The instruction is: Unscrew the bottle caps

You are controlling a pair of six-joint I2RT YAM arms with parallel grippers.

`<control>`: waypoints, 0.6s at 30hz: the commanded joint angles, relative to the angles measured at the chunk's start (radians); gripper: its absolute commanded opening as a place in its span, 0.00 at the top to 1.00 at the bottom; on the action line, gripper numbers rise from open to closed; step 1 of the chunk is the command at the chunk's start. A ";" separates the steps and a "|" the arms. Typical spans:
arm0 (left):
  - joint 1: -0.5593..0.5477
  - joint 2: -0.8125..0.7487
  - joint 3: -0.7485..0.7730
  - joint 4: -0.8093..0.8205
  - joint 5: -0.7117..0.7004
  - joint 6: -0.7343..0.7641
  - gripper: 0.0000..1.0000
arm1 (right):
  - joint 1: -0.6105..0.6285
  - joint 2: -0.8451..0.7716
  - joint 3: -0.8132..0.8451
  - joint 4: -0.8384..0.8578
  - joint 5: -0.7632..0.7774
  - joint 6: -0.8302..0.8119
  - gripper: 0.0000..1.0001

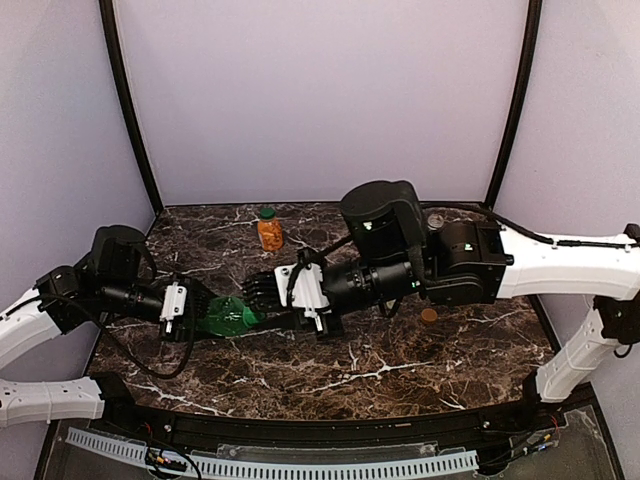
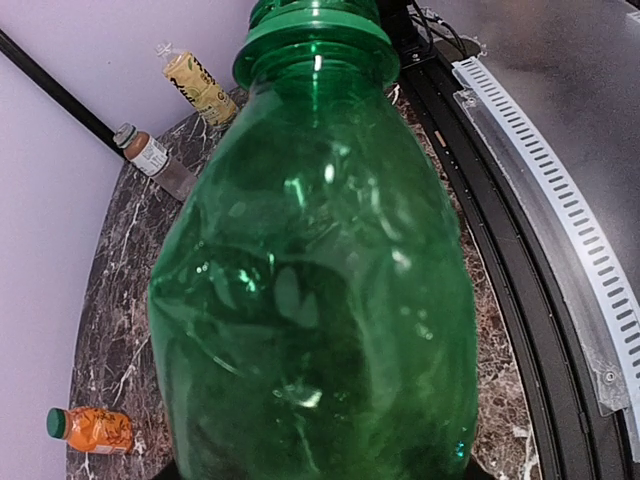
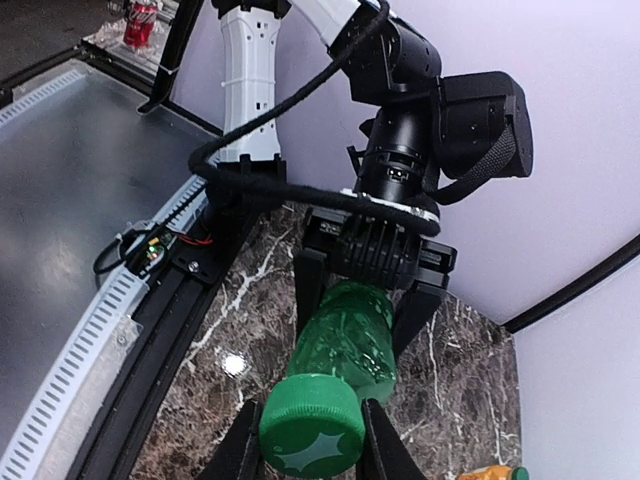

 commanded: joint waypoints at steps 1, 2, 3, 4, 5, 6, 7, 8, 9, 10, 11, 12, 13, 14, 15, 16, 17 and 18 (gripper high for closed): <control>-0.002 -0.017 -0.002 -0.068 0.052 -0.037 0.99 | 0.000 -0.023 -0.007 0.010 0.090 -0.176 1.00; -0.001 -0.022 -0.005 -0.063 0.035 -0.040 0.99 | 0.001 -0.036 -0.007 0.011 0.104 -0.176 1.00; -0.001 -0.025 -0.015 -0.048 0.028 -0.043 0.99 | 0.001 -0.046 -0.010 0.011 0.121 -0.176 1.00; -0.001 -0.034 -0.021 -0.039 0.013 -0.053 0.99 | 0.001 -0.057 -0.014 0.012 0.145 -0.176 1.00; 0.000 -0.039 -0.036 -0.016 0.006 -0.061 0.99 | 0.000 -0.067 -0.020 0.012 0.180 -0.174 1.00; 0.000 -0.047 -0.053 -0.002 -0.008 -0.080 0.99 | -0.001 -0.078 -0.028 0.010 0.230 -0.172 1.00; 0.000 -0.057 -0.062 0.022 -0.014 -0.089 0.99 | -0.004 -0.089 -0.039 0.009 0.286 -0.165 1.00; 0.002 -0.063 -0.080 0.037 -0.029 -0.115 0.99 | -0.013 -0.096 -0.050 0.009 0.346 -0.148 1.00; 0.004 -0.075 -0.090 0.068 -0.034 -0.132 0.99 | -0.026 -0.102 -0.057 0.007 0.411 -0.115 1.00; 0.014 -0.081 -0.110 0.085 -0.046 -0.172 0.99 | -0.047 -0.104 -0.060 -0.001 0.477 -0.067 1.00; 0.019 -0.095 -0.122 0.123 -0.052 -0.195 0.99 | -0.074 -0.104 -0.061 -0.015 0.551 0.008 1.00; 0.036 -0.103 -0.147 0.164 -0.062 -0.247 0.99 | -0.115 -0.100 -0.058 -0.044 0.608 0.090 1.00; 0.058 -0.122 -0.161 0.186 -0.066 -0.275 0.99 | -0.163 -0.095 -0.050 -0.094 0.641 0.204 1.00; 0.071 -0.131 -0.189 0.231 -0.073 -0.337 0.99 | -0.211 -0.086 -0.041 -0.162 0.657 0.328 1.00; 0.100 -0.153 -0.205 0.252 -0.076 -0.369 0.99 | -0.261 -0.076 -0.037 -0.252 0.667 0.444 1.00; 0.116 -0.163 -0.235 0.297 -0.079 -0.442 0.99 | -0.304 -0.065 -0.041 -0.314 0.672 0.557 1.00; 0.151 -0.186 -0.251 0.317 -0.080 -0.480 0.99 | -0.338 -0.051 -0.057 -0.372 0.670 0.679 1.00; 0.168 -0.198 -0.280 0.355 -0.085 -0.547 0.99 | -0.368 -0.039 -0.076 -0.419 0.663 0.753 1.00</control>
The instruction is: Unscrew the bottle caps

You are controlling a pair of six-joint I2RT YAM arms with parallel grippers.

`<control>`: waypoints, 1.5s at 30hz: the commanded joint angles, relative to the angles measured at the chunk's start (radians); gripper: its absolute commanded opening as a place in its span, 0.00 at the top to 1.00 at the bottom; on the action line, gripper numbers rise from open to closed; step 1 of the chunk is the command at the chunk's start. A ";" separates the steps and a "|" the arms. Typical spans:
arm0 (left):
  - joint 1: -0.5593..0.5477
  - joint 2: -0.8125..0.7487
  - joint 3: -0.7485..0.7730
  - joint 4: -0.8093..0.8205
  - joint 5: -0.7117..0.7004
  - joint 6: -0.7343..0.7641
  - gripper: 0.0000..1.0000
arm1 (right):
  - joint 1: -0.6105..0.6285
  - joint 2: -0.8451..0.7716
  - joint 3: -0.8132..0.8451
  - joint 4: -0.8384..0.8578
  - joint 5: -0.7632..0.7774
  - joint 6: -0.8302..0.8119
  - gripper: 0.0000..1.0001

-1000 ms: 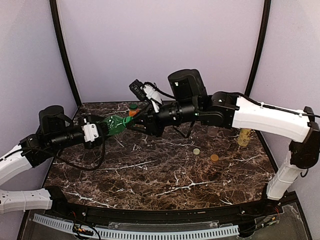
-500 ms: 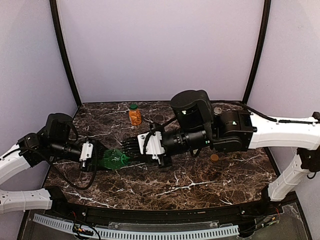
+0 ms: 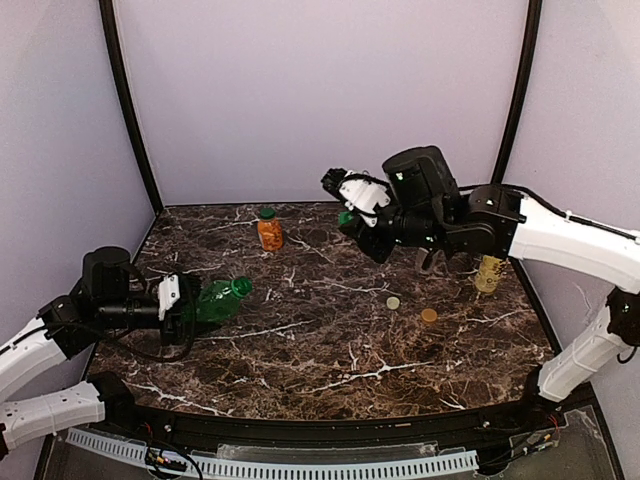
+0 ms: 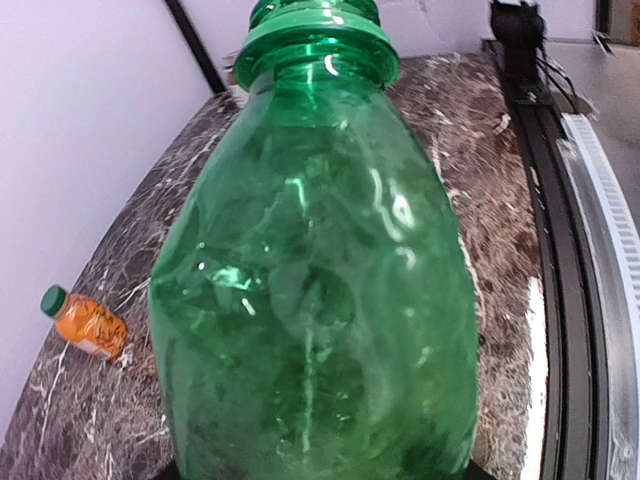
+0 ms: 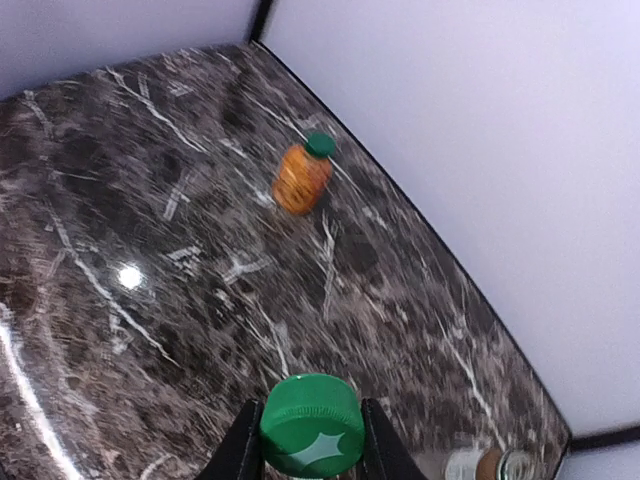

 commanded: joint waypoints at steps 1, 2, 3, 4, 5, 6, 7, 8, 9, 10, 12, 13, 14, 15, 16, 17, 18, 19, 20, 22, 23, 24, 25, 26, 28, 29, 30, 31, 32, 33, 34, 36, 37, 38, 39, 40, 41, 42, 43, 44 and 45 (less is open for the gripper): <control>0.100 -0.076 -0.092 0.183 -0.031 -0.288 0.99 | -0.137 0.056 -0.054 -0.306 0.100 0.537 1.00; 0.116 -0.088 -0.119 0.215 -0.048 -0.352 0.99 | -0.158 0.067 -0.083 -0.332 0.078 0.591 1.00; 0.148 -0.111 -0.131 0.230 -0.054 -0.384 0.99 | -0.175 0.077 -0.116 -0.348 0.054 0.638 1.00; 0.164 -0.120 -0.155 0.256 -0.069 -0.442 0.99 | -0.189 0.087 -0.151 -0.356 0.036 0.681 1.00; 0.198 -0.139 -0.167 0.270 -0.085 -0.493 0.99 | -0.203 0.092 -0.190 -0.359 0.015 0.714 1.00; 0.213 -0.148 -0.187 0.294 -0.094 -0.519 0.99 | -0.213 0.098 -0.224 -0.355 -0.008 0.748 1.00; 0.245 -0.165 -0.206 0.302 -0.113 -0.564 0.99 | -0.225 0.105 -0.257 -0.352 -0.032 0.776 1.00; 0.260 -0.173 -0.216 0.323 -0.123 -0.582 0.99 | -0.230 0.113 -0.286 -0.345 -0.046 0.797 1.00; 0.286 -0.189 -0.232 0.332 -0.139 -0.613 0.99 | -0.233 0.124 -0.310 -0.337 -0.055 0.815 1.00; 0.300 -0.198 -0.240 0.345 -0.146 -0.630 0.99 | -0.236 0.135 -0.331 -0.326 -0.068 0.827 1.00; 0.341 -0.229 -0.264 0.352 -0.160 -0.670 0.99 | -0.238 0.159 -0.359 -0.296 -0.102 0.843 1.00; 0.366 -0.238 -0.280 0.353 -0.164 -0.693 0.99 | -0.239 0.171 -0.369 -0.279 -0.120 0.847 1.00; 0.378 -0.255 -0.286 0.353 -0.164 -0.703 0.99 | -0.239 0.184 -0.377 -0.264 -0.134 0.851 1.00; 0.399 -0.264 -0.300 0.359 -0.164 -0.712 0.99 | -0.239 0.197 -0.384 -0.255 -0.139 0.854 1.00; 0.416 -0.281 -0.303 0.361 -0.164 -0.710 0.99 | -0.240 0.211 -0.388 -0.246 -0.139 0.859 1.00; 0.424 -0.288 -0.305 0.363 -0.167 -0.706 0.99 | -0.241 0.226 -0.392 -0.245 -0.139 0.859 1.00; 0.435 -0.304 -0.306 0.363 -0.167 -0.705 0.99 | -0.241 0.241 -0.394 -0.244 -0.138 0.861 1.00; 0.440 -0.310 -0.308 0.362 -0.162 -0.699 0.99 | -0.241 0.255 -0.395 -0.242 -0.139 0.863 1.00; 0.447 -0.325 -0.310 0.362 -0.162 -0.697 0.99 | -0.242 0.269 -0.397 -0.237 -0.142 0.864 0.99; 0.452 -0.340 -0.314 0.363 -0.172 -0.691 0.99 | -0.242 0.297 -0.396 -0.233 -0.150 0.869 0.97; 0.453 -0.343 -0.317 0.363 -0.174 -0.688 0.99 | -0.243 0.305 -0.392 -0.233 -0.152 0.869 0.96; 0.454 -0.349 -0.319 0.364 -0.173 -0.688 0.99 | -0.243 0.313 -0.391 -0.233 -0.151 0.873 0.94; 0.454 -0.351 -0.321 0.366 -0.169 -0.685 0.99 | -0.243 0.318 -0.391 -0.232 -0.153 0.875 0.91; 0.455 -0.357 -0.324 0.368 -0.158 -0.684 0.99 | -0.243 0.321 -0.391 -0.231 -0.154 0.880 0.87; 0.455 -0.367 -0.327 0.373 -0.136 -0.678 0.99 | -0.243 0.319 -0.393 -0.231 -0.158 0.888 0.66; 0.455 -0.376 -0.328 0.375 -0.131 -0.675 0.99 | -0.242 0.316 -0.394 -0.232 -0.162 0.892 0.55; 0.455 -0.381 -0.331 0.376 -0.118 -0.670 0.99 | -0.242 0.312 -0.395 -0.233 -0.163 0.898 0.48; 0.455 -0.389 -0.333 0.378 -0.111 -0.668 0.99 | -0.241 0.306 -0.393 -0.240 -0.162 0.906 0.42; 0.454 -0.393 -0.336 0.378 -0.092 -0.665 0.99 | -0.241 0.299 -0.388 -0.249 -0.158 0.915 0.38; 0.455 -0.398 -0.337 0.379 -0.081 -0.665 0.99 | -0.241 0.292 -0.380 -0.259 -0.156 0.919 0.33; 0.455 -0.400 -0.337 0.382 -0.058 -0.664 0.99 | -0.240 0.283 -0.368 -0.276 -0.153 0.920 0.29; 0.455 -0.406 -0.341 0.391 -0.022 -0.668 1.00 | -0.230 0.256 -0.320 -0.305 -0.143 0.912 0.24; 0.454 -0.412 -0.342 0.395 0.002 -0.671 1.00 | -0.222 0.242 -0.292 -0.324 -0.134 0.905 0.23; 0.453 -0.415 -0.346 0.402 0.015 -0.675 0.99 | -0.211 0.227 -0.257 -0.342 -0.120 0.894 0.22; 0.454 -0.422 -0.347 0.405 0.042 -0.680 0.99 | -0.196 0.214 -0.215 -0.362 -0.107 0.881 0.21; 0.455 -0.426 -0.348 0.413 0.056 -0.684 0.99 | -0.180 0.202 -0.169 -0.380 -0.092 0.862 0.21; 0.455 -0.434 -0.350 0.419 0.088 -0.694 0.99 | -0.158 0.194 -0.116 -0.389 -0.076 0.838 0.20; 0.455 -0.442 -0.352 0.431 0.106 -0.698 0.99 | -0.133 0.191 -0.064 -0.391 -0.057 0.804 0.20; 0.456 -0.445 -0.356 0.438 0.136 -0.705 0.99 | -0.102 0.191 -0.003 -0.382 -0.045 0.762 0.19; 0.456 -0.452 -0.358 0.451 0.152 -0.710 0.99 | -0.059 0.196 0.056 -0.357 -0.041 0.713 0.19; 0.455 -0.455 -0.359 0.457 0.174 -0.716 0.99 | -0.026 0.206 0.111 -0.311 -0.052 0.653 0.19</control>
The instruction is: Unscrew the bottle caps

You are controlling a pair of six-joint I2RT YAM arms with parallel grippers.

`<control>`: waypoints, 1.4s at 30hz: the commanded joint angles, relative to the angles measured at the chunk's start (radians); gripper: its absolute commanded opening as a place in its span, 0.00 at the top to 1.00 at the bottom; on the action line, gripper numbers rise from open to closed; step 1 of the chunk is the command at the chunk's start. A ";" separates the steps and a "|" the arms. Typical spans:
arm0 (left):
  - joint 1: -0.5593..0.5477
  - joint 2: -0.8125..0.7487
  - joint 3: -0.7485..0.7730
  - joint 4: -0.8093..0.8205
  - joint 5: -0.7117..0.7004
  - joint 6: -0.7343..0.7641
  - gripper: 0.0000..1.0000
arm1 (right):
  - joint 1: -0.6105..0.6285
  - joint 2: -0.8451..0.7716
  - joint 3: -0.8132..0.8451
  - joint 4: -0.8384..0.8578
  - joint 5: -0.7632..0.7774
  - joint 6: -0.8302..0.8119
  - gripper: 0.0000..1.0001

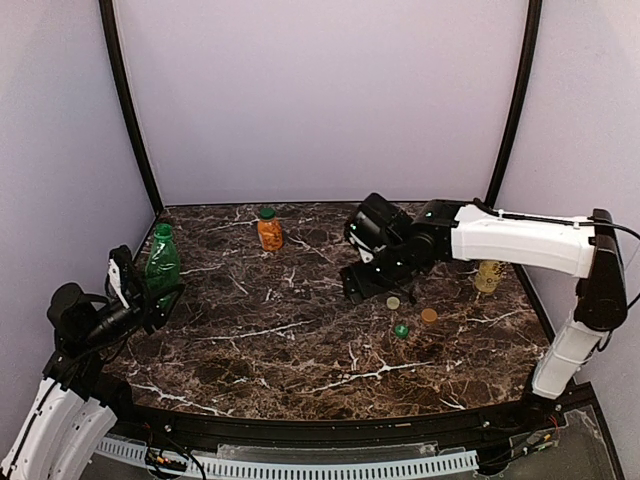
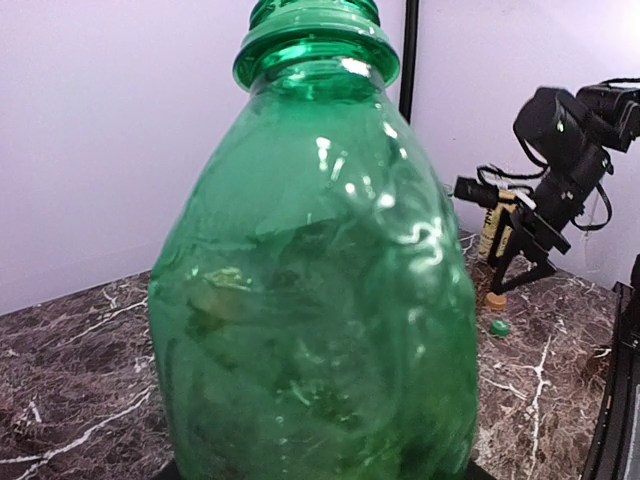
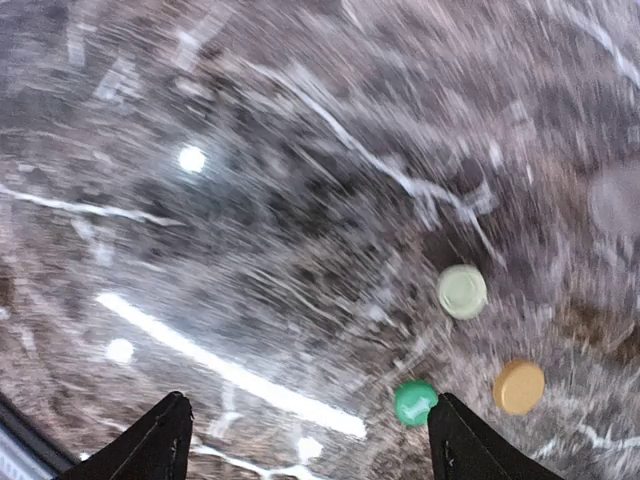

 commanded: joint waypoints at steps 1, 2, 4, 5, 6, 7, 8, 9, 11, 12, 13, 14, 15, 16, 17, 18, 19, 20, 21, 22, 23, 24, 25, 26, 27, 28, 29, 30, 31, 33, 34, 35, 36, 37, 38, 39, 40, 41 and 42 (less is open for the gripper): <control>0.005 -0.030 -0.021 0.076 0.135 -0.036 0.99 | 0.153 -0.022 0.239 0.123 0.016 -0.234 0.05; 0.006 -0.033 -0.021 0.079 0.146 -0.040 0.99 | 0.185 -0.007 0.280 0.203 -0.024 -0.304 0.02; 0.006 -0.040 -0.021 0.085 0.163 -0.046 0.99 | 0.236 0.033 0.351 0.378 -0.128 -0.419 0.01; 0.005 -0.045 -0.021 0.089 0.168 -0.046 0.99 | 0.254 0.058 0.376 0.470 -0.187 -0.458 0.01; 0.006 -0.048 -0.022 0.090 0.179 -0.049 0.99 | 0.261 0.085 0.400 0.560 -0.255 -0.478 0.01; 0.006 -0.051 -0.023 0.093 0.186 -0.049 0.99 | 0.265 0.112 0.422 0.655 -0.321 -0.478 0.01; 0.006 -0.054 -0.023 0.094 0.192 -0.051 0.99 | 0.265 0.141 0.444 0.741 -0.374 -0.465 0.02; 0.006 -0.059 -0.022 0.094 0.196 -0.050 0.99 | 0.266 0.182 0.464 0.825 -0.409 -0.444 0.02; 0.006 -0.065 -0.021 0.093 0.199 -0.050 0.99 | 0.266 0.245 0.511 0.983 -0.444 -0.387 0.01; 0.005 -0.069 -0.022 0.093 0.200 -0.051 0.99 | 0.266 0.276 0.538 1.026 -0.450 -0.359 0.01; 0.005 -0.070 -0.023 0.094 0.201 -0.051 0.99 | 0.266 0.309 0.568 1.054 -0.458 -0.335 0.02; 0.005 -0.073 -0.023 0.096 0.201 -0.052 0.99 | 0.267 0.338 0.598 1.072 -0.460 -0.314 0.03; 0.004 -0.075 -0.024 0.096 0.198 -0.053 0.99 | 0.269 0.368 0.624 1.082 -0.455 -0.288 0.04; 0.003 -0.077 -0.024 0.098 0.196 -0.053 0.99 | 0.269 0.393 0.647 1.097 -0.456 -0.261 0.05; 0.004 -0.078 -0.024 0.098 0.197 -0.055 0.99 | 0.269 0.415 0.661 1.114 -0.463 -0.233 0.07; 0.003 -0.079 -0.024 0.101 0.196 -0.056 0.99 | 0.271 0.435 0.675 1.128 -0.466 -0.213 0.09; 0.003 -0.080 -0.026 0.101 0.199 -0.056 0.99 | 0.274 0.451 0.687 1.135 -0.464 -0.197 0.12; 0.004 -0.081 -0.026 0.104 0.199 -0.056 0.99 | 0.277 0.468 0.700 1.139 -0.464 -0.184 0.17; 0.003 -0.081 -0.026 0.104 0.200 -0.058 0.99 | 0.279 0.481 0.709 1.146 -0.467 -0.177 0.21; 0.003 -0.082 -0.027 0.104 0.199 -0.058 0.99 | 0.280 0.491 0.716 1.149 -0.471 -0.174 0.26; 0.004 -0.081 -0.027 0.104 0.198 -0.059 0.99 | 0.280 0.502 0.721 1.150 -0.472 -0.168 0.31; 0.004 -0.082 -0.026 0.104 0.197 -0.058 0.99 | 0.281 0.510 0.726 1.149 -0.473 -0.158 0.35; 0.004 -0.082 -0.027 0.103 0.199 -0.058 0.99 | 0.281 0.520 0.732 1.147 -0.479 -0.151 0.41; 0.004 -0.082 -0.027 0.102 0.198 -0.056 0.99 | 0.281 0.527 0.735 1.146 -0.484 -0.142 0.47; 0.004 -0.082 -0.026 0.102 0.198 -0.055 0.99 | 0.281 0.533 0.737 1.145 -0.493 -0.134 0.50; 0.003 -0.083 -0.026 0.101 0.195 -0.054 0.99 | 0.281 0.536 0.741 1.136 -0.501 -0.129 0.49; 0.003 -0.083 -0.026 0.099 0.195 -0.055 0.99 | 0.282 0.542 0.749 1.125 -0.508 -0.124 0.46; 0.003 -0.084 -0.025 0.097 0.192 -0.053 0.99 | 0.282 0.548 0.765 1.098 -0.516 -0.121 0.43; 0.003 -0.084 -0.025 0.096 0.191 -0.054 0.99 | 0.281 0.555 0.775 1.083 -0.523 -0.118 0.42; 0.003 -0.084 -0.024 0.096 0.190 -0.052 0.99 | 0.280 0.561 0.785 1.071 -0.531 -0.113 0.43; 0.003 -0.084 -0.024 0.096 0.193 -0.053 0.99 | 0.281 0.565 0.789 1.068 -0.531 -0.111 0.45; 0.003 -0.084 -0.024 0.096 0.193 -0.052 0.99 | 0.281 0.570 0.797 1.058 -0.532 -0.110 0.46; 0.003 -0.084 -0.024 0.095 0.194 -0.050 0.99 | 0.282 0.576 0.807 1.045 -0.533 -0.109 0.48; 0.003 -0.084 -0.024 0.094 0.194 -0.049 0.99 | 0.281 0.582 0.818 1.035 -0.540 -0.109 0.50; 0.003 -0.084 -0.024 0.094 0.193 -0.049 0.99 | 0.282 0.587 0.829 1.021 -0.547 -0.109 0.51; 0.003 -0.084 -0.024 0.093 0.194 -0.049 0.99 | 0.281 0.592 0.839 1.007 -0.548 -0.109 0.51; 0.002 -0.084 -0.024 0.093 0.193 -0.049 0.99 | 0.282 0.595 0.845 0.994 -0.545 -0.108 0.48; 0.003 -0.083 -0.024 0.093 0.193 -0.049 0.99 | 0.282 0.597 0.845 0.988 -0.543 -0.107 0.47; 0.003 -0.083 -0.026 0.094 0.195 -0.050 0.99 | 0.281 0.597 0.843 0.985 -0.543 -0.107 0.46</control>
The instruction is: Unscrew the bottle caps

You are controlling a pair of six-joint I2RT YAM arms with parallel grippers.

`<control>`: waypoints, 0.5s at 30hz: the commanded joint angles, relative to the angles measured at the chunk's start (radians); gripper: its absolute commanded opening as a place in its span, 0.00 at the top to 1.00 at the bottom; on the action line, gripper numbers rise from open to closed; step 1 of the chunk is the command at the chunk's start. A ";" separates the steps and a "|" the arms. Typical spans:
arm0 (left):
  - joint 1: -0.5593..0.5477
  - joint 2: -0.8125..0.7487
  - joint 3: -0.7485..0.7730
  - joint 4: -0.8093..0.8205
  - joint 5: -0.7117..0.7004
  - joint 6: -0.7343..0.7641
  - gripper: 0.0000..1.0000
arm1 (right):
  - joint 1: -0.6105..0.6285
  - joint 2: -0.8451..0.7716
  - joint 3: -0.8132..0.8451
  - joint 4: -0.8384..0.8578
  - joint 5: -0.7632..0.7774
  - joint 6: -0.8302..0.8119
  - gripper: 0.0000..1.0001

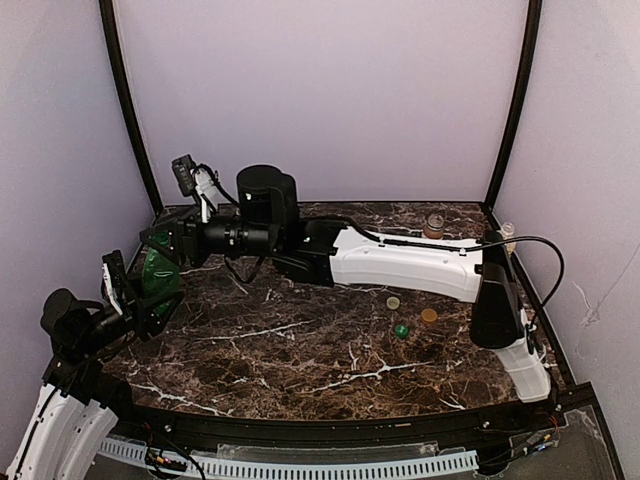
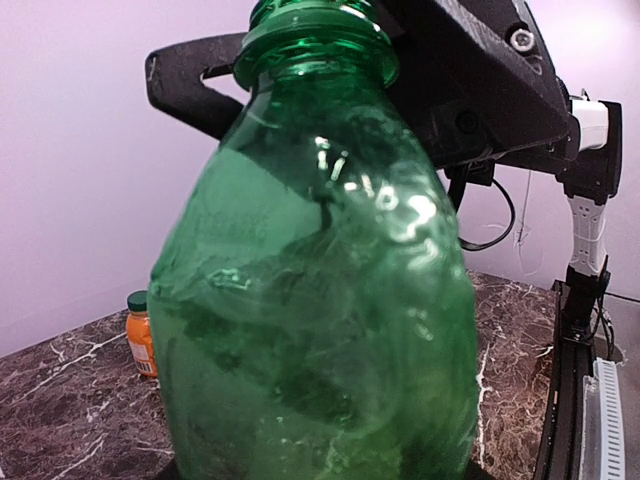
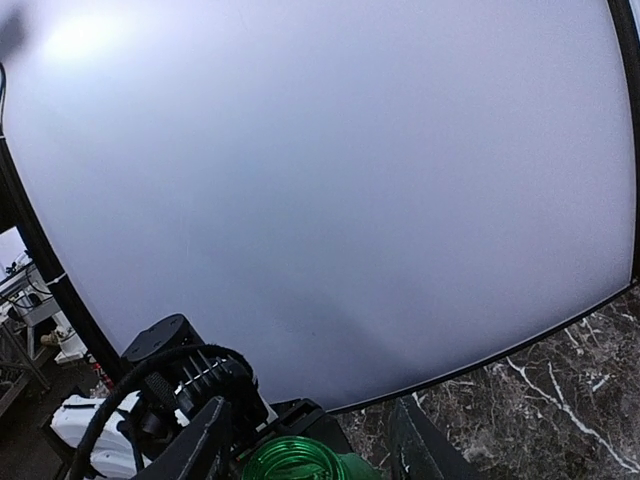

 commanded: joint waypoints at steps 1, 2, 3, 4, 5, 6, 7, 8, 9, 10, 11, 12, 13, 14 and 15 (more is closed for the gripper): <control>0.003 -0.006 -0.014 0.020 0.010 0.000 0.99 | 0.005 0.026 0.024 -0.041 -0.015 0.010 0.47; 0.003 -0.006 -0.014 0.020 0.010 -0.001 0.99 | 0.006 0.027 0.022 -0.042 -0.016 0.011 0.49; 0.002 -0.005 -0.014 0.020 0.010 0.000 0.99 | 0.005 0.028 0.020 -0.041 -0.018 0.012 0.52; 0.003 -0.005 -0.014 0.020 0.010 0.000 0.99 | 0.005 0.028 0.019 -0.041 -0.019 0.013 0.58; 0.002 -0.006 -0.014 0.019 0.010 0.000 0.99 | 0.005 0.027 0.017 -0.041 -0.020 0.013 0.66; 0.003 -0.005 -0.014 0.018 0.010 -0.001 0.99 | 0.005 0.024 0.016 -0.041 -0.020 0.012 0.80; 0.003 -0.005 -0.014 0.019 0.009 0.000 0.99 | 0.005 0.021 0.011 -0.041 -0.017 0.009 0.93; 0.003 -0.005 -0.014 0.019 0.009 -0.001 0.99 | 0.005 0.015 0.003 -0.038 -0.014 0.006 1.00; 0.003 -0.005 -0.014 0.019 0.009 0.000 0.99 | 0.005 0.008 -0.008 -0.036 -0.013 0.003 1.00; 0.003 -0.004 -0.014 0.019 0.009 0.000 0.99 | 0.004 -0.003 -0.023 -0.032 -0.014 0.001 1.00; 0.003 -0.005 -0.015 0.019 0.008 -0.001 0.99 | 0.004 -0.016 -0.039 -0.030 -0.016 -0.008 1.00; 0.003 -0.004 -0.015 0.018 0.006 -0.001 0.99 | 0.004 -0.033 -0.057 -0.030 -0.021 -0.023 1.00; 0.003 -0.004 -0.015 0.017 0.001 -0.001 0.92 | 0.004 -0.056 -0.087 -0.031 -0.025 -0.044 1.00; 0.003 -0.003 -0.015 0.016 -0.003 0.000 0.84 | 0.002 -0.083 -0.116 -0.032 -0.031 -0.070 1.00; 0.003 -0.003 -0.016 0.015 -0.014 0.000 0.64 | -0.002 -0.116 -0.151 -0.035 -0.039 -0.101 1.00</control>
